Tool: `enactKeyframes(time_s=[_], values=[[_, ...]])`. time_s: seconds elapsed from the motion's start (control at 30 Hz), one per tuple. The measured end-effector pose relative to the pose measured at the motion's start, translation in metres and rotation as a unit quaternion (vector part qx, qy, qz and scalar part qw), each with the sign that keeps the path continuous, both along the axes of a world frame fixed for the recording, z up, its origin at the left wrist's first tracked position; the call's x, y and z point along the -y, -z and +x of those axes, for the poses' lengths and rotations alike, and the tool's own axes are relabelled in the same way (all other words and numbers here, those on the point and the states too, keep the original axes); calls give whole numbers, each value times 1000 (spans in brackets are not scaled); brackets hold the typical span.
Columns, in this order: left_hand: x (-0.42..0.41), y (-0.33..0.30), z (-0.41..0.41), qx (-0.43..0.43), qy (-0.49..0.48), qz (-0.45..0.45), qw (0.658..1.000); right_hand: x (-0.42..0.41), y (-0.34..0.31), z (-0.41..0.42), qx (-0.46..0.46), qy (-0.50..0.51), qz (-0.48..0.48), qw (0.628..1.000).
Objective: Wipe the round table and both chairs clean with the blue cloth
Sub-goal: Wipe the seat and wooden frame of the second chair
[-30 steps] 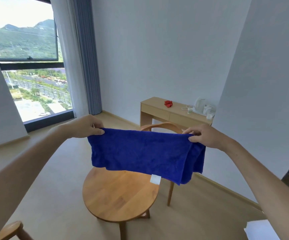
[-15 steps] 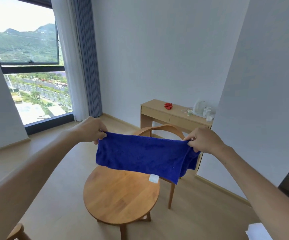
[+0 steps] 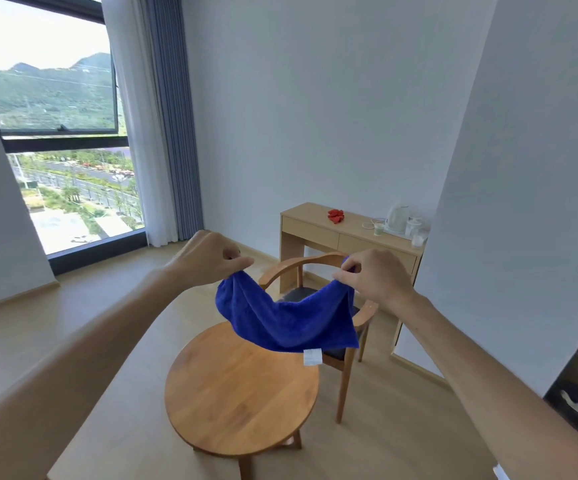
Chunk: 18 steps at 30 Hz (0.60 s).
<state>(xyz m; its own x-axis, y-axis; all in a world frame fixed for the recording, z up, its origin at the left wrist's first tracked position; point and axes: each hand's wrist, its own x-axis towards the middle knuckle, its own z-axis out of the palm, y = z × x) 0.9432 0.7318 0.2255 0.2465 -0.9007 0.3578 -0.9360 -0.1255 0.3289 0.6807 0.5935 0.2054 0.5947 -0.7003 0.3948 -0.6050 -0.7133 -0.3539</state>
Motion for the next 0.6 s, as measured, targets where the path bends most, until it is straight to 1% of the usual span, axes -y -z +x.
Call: enactKeyframes(time_s=[0.03,0.1,0.17,0.2,0.23,0.27,0.37,0.6], values=[[0,-3,-4,1,-24,-31,999,-2,-1,1,30,16,-17,999],[-7,-7,-3,-33,-83,-118,989,-4,-4,-7,110,45,-36,992],[-21,-6,2,-77,-132,-226,962,-4,-6,-23,217,70,-40,973],[-29,-4,2,-88,-148,-268,948,-6,-7,-30,270,80,-33,959],[-34,-3,-1,-96,-160,-291,938,-7,-7,-34,310,87,-22,946],[-33,-1,-4,-112,-168,-292,935,-7,-8,-33,327,92,-5,941],[-18,15,-13,-157,-163,-239,944,-11,-2,-22,295,104,38,949],[10,22,-21,-153,-131,-221,954,2,11,-6,279,97,91,951]])
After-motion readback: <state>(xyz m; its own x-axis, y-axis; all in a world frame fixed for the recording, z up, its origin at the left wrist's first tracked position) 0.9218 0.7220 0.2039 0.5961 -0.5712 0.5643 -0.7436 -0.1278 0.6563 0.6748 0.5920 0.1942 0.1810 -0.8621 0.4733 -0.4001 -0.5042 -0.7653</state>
